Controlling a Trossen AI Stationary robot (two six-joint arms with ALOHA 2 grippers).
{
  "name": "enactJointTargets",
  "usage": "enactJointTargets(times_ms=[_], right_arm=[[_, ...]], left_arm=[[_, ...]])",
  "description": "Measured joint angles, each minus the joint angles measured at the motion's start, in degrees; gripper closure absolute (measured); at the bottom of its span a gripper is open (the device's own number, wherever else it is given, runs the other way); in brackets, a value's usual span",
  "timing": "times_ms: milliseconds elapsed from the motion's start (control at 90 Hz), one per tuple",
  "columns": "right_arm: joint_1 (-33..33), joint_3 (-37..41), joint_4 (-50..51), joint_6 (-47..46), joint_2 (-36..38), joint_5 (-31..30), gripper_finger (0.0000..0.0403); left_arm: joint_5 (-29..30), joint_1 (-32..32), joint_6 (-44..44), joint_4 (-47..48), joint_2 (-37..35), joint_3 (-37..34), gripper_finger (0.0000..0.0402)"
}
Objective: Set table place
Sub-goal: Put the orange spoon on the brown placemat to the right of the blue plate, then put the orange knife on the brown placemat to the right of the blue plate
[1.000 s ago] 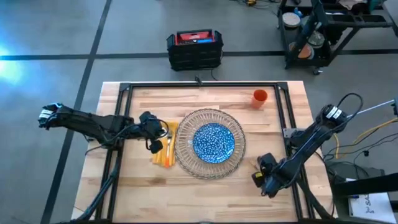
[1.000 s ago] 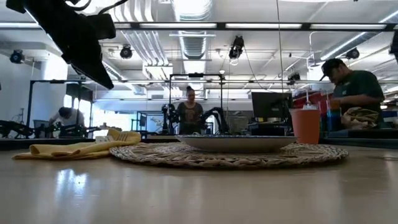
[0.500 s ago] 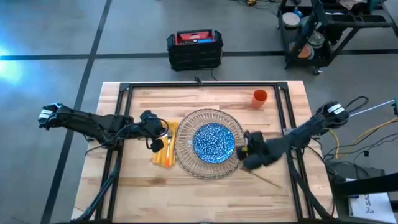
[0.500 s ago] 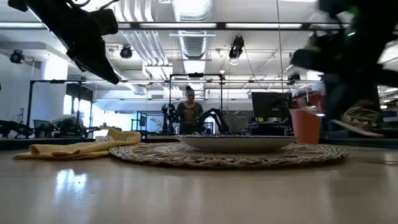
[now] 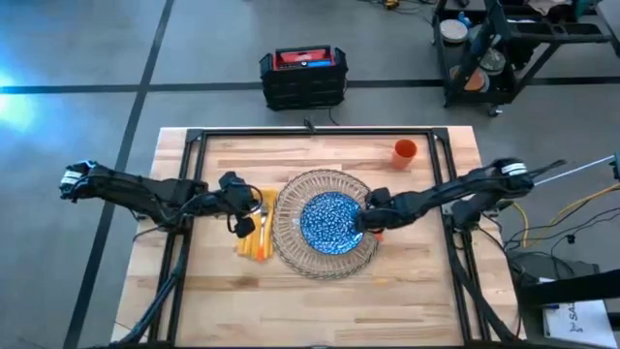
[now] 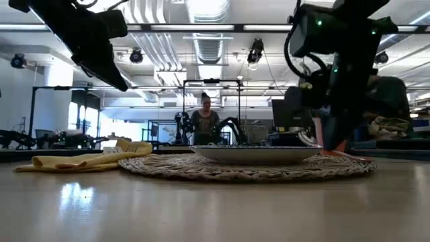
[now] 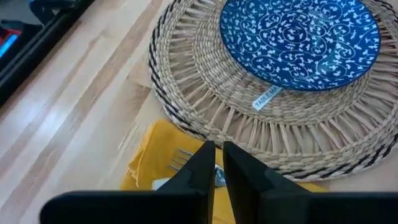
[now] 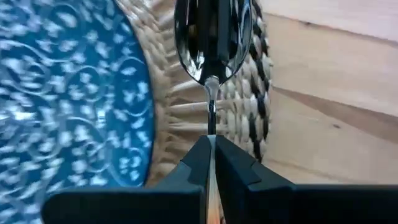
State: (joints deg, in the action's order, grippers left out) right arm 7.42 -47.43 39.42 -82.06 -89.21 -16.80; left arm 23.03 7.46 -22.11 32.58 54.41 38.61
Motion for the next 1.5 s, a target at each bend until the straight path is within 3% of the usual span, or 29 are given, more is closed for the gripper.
enactJointTargets(times_ms=[189, 500, 589, 667, 756, 844, 1044, 1289, 1500], right_arm=[[0.1, 0.0, -0.7, 0.3, -1.5, 0.7, 0.0379], [0.9, 0.0, -0.8, 3.3, 2.5, -0.3, 0.025], [3.5, -0.1, -0.7, 9.8, 4.7, 3.8, 0.0221], [7.5, -0.2, 1.9, 16.2, 5.8, 15.3, 0.0205], [14.2, -0.2, 10.1, 18.4, 5.9, 26.9, 0.0198], [20.3, -0.1, 15.9, 20.2, 5.9, 31.7, 0.0198], [27.6, -0.1, 17.6, 26.3, 5.6, 27.6, 0.0202], [29.2, -0.1, 15.2, 33.4, 2.1, 25.9, 0.0203], [29.8, -0.1, 11.8, 29.1, -0.2, 28.2, 0.0203]], left_arm=[[0.0, 0.0, -2.6, 1.8, 0.0, 0.0, 0.0382], [-0.1, 0.0, -2.9, 2.0, 0.0, 0.0, 0.0382], [-0.1, 0.0, -3.0, 2.5, 0.0, 0.0, 0.0382], [-1.3, 0.0, -4.3, 4.2, 0.0, -0.1, 0.0382], [-1.6, 0.0, -5.2, 6.0, 0.0, -0.2, 0.0382], [-1.4, 0.0, -5.4, 6.2, 0.0, -0.2, 0.0382], [-1.2, 0.0, -7.1, 5.9, 0.0, -0.2, 0.0382], [-1.0, 0.0, -6.9, 4.8, 0.0, -0.2, 0.0382], [-1.0, 0.0, -6.7, 4.7, 0.0, -0.2, 0.0382]])
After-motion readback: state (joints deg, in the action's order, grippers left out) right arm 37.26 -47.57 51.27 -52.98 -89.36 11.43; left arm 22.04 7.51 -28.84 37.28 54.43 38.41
